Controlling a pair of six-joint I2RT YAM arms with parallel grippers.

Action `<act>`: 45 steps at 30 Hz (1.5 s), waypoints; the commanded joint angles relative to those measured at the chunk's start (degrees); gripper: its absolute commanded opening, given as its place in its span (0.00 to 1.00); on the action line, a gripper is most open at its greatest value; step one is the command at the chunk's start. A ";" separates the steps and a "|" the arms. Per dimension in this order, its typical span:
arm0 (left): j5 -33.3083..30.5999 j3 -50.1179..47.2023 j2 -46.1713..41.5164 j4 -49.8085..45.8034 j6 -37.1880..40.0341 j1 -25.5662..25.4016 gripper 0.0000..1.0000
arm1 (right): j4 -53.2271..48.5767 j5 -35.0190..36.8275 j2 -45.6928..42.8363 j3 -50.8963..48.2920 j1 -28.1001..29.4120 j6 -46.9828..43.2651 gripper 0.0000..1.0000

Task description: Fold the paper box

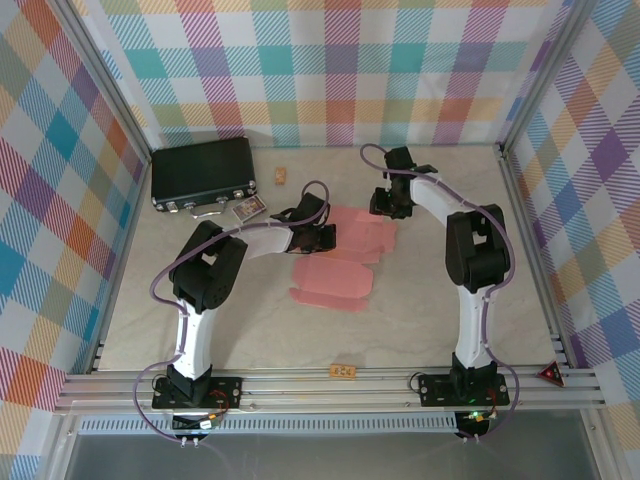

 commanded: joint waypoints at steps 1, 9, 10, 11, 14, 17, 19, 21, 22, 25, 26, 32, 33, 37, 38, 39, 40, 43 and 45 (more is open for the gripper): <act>-1.90 -3.16 1.34 -3.59 -1.18 0.05 0.00 | -2.31 0.56 1.66 2.39 0.08 -0.93 0.44; -1.80 -4.05 1.14 -3.04 -1.63 0.05 0.00 | -2.89 -1.26 3.71 4.16 0.07 -1.00 0.45; -1.75 -4.11 1.16 -2.95 -1.66 0.05 0.00 | -2.88 -1.99 3.72 4.30 0.03 -1.06 0.45; -1.74 -4.12 1.12 -2.95 -1.67 0.05 0.00 | -2.69 -2.67 3.74 4.30 0.05 -1.08 0.45; -1.56 -3.90 1.28 -2.94 -1.66 0.05 0.00 | -1.96 -5.26 3.36 4.20 0.03 -1.25 0.45; -1.72 -4.01 1.28 -3.04 -1.72 0.05 0.00 | -1.02 -7.85 2.64 3.73 0.06 -1.56 0.44; -1.81 -3.98 1.25 -3.04 -1.72 0.09 0.00 | -0.02 -9.08 1.71 3.05 0.07 -1.69 0.43; -1.83 -3.92 1.34 -3.04 -1.71 0.06 0.00 | 0.84 -10.09 0.97 2.39 0.02 -1.94 0.41; -1.73 -3.96 1.42 -3.04 -1.74 0.05 0.00 | 1.09 -10.61 0.66 2.20 0.08 -2.02 0.40; -1.74 -3.78 1.47 -3.12 -1.73 0.05 0.00 | 1.82 -11.82 0.15 1.68 0.27 -1.87 0.38; -1.79 -3.77 1.46 -3.22 -1.70 0.05 0.00 | 2.00 -12.25 0.14 1.66 0.38 -1.87 0.38; -1.81 -3.52 1.99 -3.80 -1.47 0.05 0.00 | 2.78 -14.59 1.51 2.27 1.13 -1.79 0.35; -1.81 -3.46 2.07 -3.83 -1.39 0.05 0.00 | 2.76 -15.20 1.94 2.53 1.13 -1.61 0.35; -1.64 -3.20 2.31 -4.19 -1.17 0.05 0.00 | 3.35 -17.74 3.24 3.33 1.22 -0.81 0.35; -1.59 -3.19 2.31 -4.26 -1.04 0.05 0.00 | 3.51 -18.29 3.47 3.40 1.19 -0.66 0.35; -1.55 -3.17 2.30 -4.31 -1.02 0.04 0.00 | 3.64 -18.65 3.72 3.63 1.17 -0.57 0.35; -1.63 -3.09 2.32 -4.41 -1.03 0.05 0.00 | 3.47 -18.77 4.02 3.89 1.20 -0.42 0.35; -1.46 -2.93 2.40 -4.45 -0.93 0.08 0.00 | 2.70 -18.56 4.79 4.85 1.20 -0.40 0.35; -1.25 -2.79 2.22 -4.52 -0.92 0.05 0.00 | 2.39 -18.09 4.43 5.00 1.17 -0.42 0.35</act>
